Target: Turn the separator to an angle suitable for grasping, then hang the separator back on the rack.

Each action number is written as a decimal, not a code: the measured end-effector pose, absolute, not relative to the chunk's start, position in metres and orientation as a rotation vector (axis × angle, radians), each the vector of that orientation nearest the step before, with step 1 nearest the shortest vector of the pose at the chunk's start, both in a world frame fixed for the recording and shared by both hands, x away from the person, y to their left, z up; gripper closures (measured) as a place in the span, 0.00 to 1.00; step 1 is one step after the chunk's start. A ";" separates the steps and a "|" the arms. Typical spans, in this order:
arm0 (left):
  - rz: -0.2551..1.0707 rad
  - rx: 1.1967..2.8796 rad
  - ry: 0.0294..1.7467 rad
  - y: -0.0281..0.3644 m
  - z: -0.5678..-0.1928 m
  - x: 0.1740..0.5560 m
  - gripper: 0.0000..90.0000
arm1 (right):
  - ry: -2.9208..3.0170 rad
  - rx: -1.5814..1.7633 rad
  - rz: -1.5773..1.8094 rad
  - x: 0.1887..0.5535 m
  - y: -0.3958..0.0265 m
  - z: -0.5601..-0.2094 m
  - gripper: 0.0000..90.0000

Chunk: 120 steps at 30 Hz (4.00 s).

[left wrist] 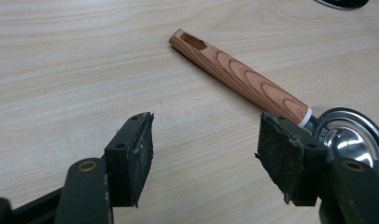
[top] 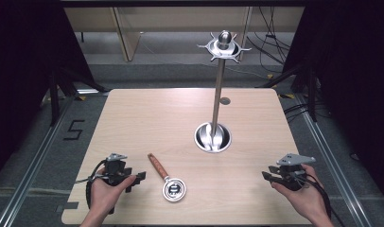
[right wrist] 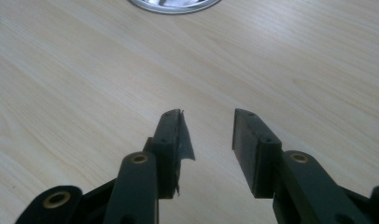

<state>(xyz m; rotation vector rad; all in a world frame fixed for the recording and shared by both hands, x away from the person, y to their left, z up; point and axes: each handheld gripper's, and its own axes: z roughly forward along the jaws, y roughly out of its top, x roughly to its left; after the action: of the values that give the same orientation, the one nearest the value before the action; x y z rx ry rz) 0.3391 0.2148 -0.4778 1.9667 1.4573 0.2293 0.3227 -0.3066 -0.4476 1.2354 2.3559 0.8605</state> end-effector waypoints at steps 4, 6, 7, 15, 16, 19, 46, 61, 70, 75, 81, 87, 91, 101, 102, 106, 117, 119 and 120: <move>0.206 1.933 1.522 0.207 -0.472 0.345 0.38 | 2.357 1.237 0.869 0.325 -0.303 -0.448 0.68; 0.210 1.924 1.528 0.204 -0.469 0.348 0.38 | 2.357 1.245 0.867 0.325 -0.303 -0.449 0.68; 0.219 1.924 1.547 0.198 -0.463 0.353 0.38 | 2.351 1.252 0.878 0.325 -0.303 -0.449 0.68; 0.259 2.061 1.351 0.152 -0.448 0.371 0.89 | 2.361 1.247 0.873 0.327 -0.306 -0.450 0.68; 0.226 2.106 1.318 0.147 -0.448 0.373 0.94 | 2.362 1.283 0.875 0.327 -0.305 -0.449 0.68; 0.191 2.150 1.271 0.133 -0.452 0.375 0.99 | 2.369 1.263 0.878 0.328 -0.305 -0.451 0.68; 0.028 2.416 1.128 0.077 -0.485 0.376 0.99 | 2.348 1.327 0.930 0.325 -0.299 -0.455 0.66; 0.039 2.511 1.165 0.126 -0.483 0.348 0.99 | 2.384 1.280 0.896 0.326 -0.300 -0.455 0.65; 0.148 2.345 1.279 0.149 -0.456 0.347 0.82 | 2.357 1.305 0.929 0.326 -0.301 -0.454 0.63; 0.311 2.280 1.378 0.156 -0.450 0.356 0.55 | 2.380 1.297 0.896 0.327 -0.306 -0.451 0.61; 0.321 2.205 1.452 0.162 -0.455 0.368 0.42 | 2.352 1.321 0.895 0.326 -0.313 -0.451 0.60; 0.280 2.146 1.506 0.168 -0.462 0.371 0.38 | 2.336 1.333 0.901 0.325 -0.322 -0.452 0.60; 0.263 2.157 1.522 0.170 -0.468 0.370 0.38 | 2.307 1.406 0.904 0.322 -0.322 -0.450 0.60; 0.250 2.161 1.565 0.165 -0.467 0.371 0.41 | 2.335 1.404 0.887 0.326 -0.325 -0.450 0.59; 0.236 2.181 1.558 0.166 -0.466 0.373 0.41 | 2.321 1.390 0.906 0.326 -0.326 -0.453 0.59; 0.227 2.165 1.616 0.162 -0.461 0.380 0.42 | 2.306 1.431 0.916 0.326 -0.327 -0.452 0.59; 0.124 2.231 1.716 0.159 -0.457 0.407 0.49 | 2.313 1.396 0.887 0.329 -0.330 -0.453 0.59; 0.112 2.236 1.723 0.155 -0.458 0.410 0.51 | 2.293 1.376 0.926 0.330 -0.331 -0.456 0.59; 0.114 2.270 1.730 0.150 -0.462 0.414 0.51 | 2.267 1.447 0.939 0.328 -0.328 -0.458 0.59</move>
<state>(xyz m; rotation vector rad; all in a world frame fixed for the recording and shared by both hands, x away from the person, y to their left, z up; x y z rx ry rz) 0.4137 0.1505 -0.4615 2.2701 1.7300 0.1135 0.3284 -0.3278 -0.4576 1.4472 2.2672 0.9387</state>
